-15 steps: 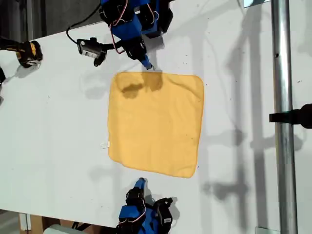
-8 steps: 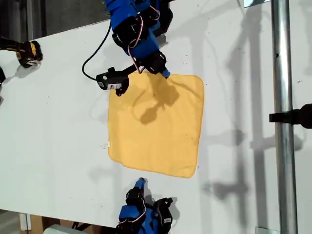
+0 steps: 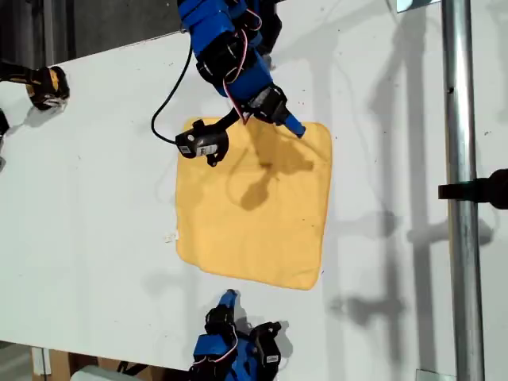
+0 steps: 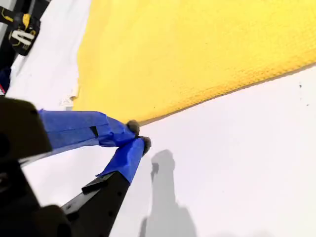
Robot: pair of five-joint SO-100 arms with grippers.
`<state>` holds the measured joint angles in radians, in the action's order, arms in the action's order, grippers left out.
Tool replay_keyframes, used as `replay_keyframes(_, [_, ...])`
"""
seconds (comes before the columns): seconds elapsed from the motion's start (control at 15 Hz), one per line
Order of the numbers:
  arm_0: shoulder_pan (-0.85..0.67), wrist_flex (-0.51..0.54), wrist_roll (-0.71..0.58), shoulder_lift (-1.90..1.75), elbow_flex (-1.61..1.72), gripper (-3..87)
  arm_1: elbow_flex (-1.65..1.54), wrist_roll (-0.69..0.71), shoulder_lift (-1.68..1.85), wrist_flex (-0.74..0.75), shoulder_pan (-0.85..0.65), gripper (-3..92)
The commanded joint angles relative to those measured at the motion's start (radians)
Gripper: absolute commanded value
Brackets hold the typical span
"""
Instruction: Grasp corners of a towel and fold twice.
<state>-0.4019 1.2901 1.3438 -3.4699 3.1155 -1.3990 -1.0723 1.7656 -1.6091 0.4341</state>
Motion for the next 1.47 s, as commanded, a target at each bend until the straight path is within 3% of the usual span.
replay_keyframes(0.0, [-0.003,0.0,0.012,0.002,0.003,-0.5,0.063,0.021,0.023,-0.021,-0.008,40.4])
replay_keyframes(0.2, [-0.003,0.0,0.012,0.002,0.003,-0.5,-0.006,-0.011,-0.02,-0.032,-0.009,39.9])
replay_keyframes(0.6, [-0.003,0.0,0.012,0.002,0.003,-0.5,-0.155,-0.114,-0.29,0.143,0.055,39.8])
replay_keyframes(1.2, [0.0,0.0,0.011,0.002,0.003,-0.5,-0.232,-0.109,-0.491,0.322,0.02,35.2])
replay_keyframes(1.33, [0.0,0.0,0.011,0.002,0.003,-0.5,-0.232,-0.114,-0.561,0.364,0.002,26.5])
replay_keyframes(1.4, [0.0,0.0,0.011,0.002,0.003,-0.5,-0.227,-0.115,-0.578,0.367,-0.014,12.3])
